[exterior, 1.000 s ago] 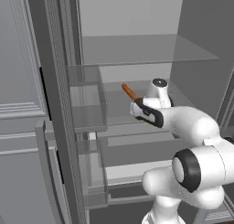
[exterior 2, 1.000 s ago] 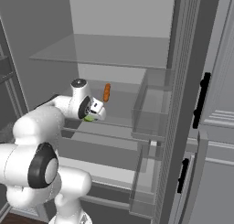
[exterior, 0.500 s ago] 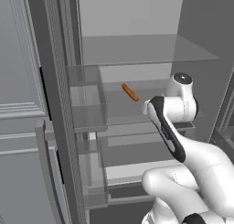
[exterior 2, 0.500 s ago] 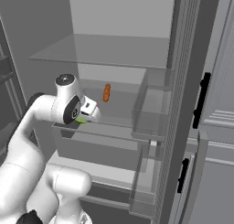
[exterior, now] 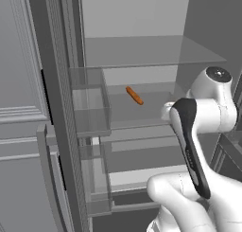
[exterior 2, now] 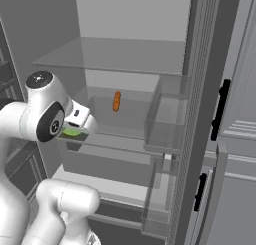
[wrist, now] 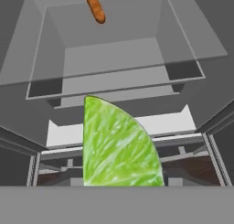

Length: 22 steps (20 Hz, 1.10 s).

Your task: Grab a lemon wedge from the fridge and one ice cube from the ice bowl, and put them in the glass of lemonade.

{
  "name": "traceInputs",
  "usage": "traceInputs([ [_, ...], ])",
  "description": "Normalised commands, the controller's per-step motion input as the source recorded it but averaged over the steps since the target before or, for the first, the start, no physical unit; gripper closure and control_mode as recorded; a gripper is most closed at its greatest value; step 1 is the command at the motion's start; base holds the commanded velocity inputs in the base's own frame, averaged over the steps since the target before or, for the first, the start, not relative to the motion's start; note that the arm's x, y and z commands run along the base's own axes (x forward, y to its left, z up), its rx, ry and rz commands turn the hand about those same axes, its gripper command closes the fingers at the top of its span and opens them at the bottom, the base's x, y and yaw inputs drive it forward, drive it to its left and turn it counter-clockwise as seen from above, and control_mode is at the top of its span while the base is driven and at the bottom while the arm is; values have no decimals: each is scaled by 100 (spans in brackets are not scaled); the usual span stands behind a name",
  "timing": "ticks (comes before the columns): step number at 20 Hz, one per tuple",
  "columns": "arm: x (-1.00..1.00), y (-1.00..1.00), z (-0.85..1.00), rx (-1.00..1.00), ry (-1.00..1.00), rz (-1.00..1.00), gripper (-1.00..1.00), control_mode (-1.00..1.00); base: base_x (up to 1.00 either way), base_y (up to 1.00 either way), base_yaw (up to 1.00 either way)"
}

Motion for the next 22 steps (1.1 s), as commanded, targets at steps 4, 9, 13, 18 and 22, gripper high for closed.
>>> traceInputs([
  [4, -63, 3, 57, 0, -3, 4, 100, -100, 0, 0, 0],
  [9, 0, 0, 0, 0, 0, 0, 100, -100, 0, 0, 0],
  [13, 0, 0, 0, 0, 0, 0, 100, 100, -13, 0, 0],
  [18, 0, 0, 0, 0, 0, 0, 100, 100, -100, 0, -8],
  [22, 0, 0, 0, 0, 0, 0, 100, 100, -100, 0, -30],
])
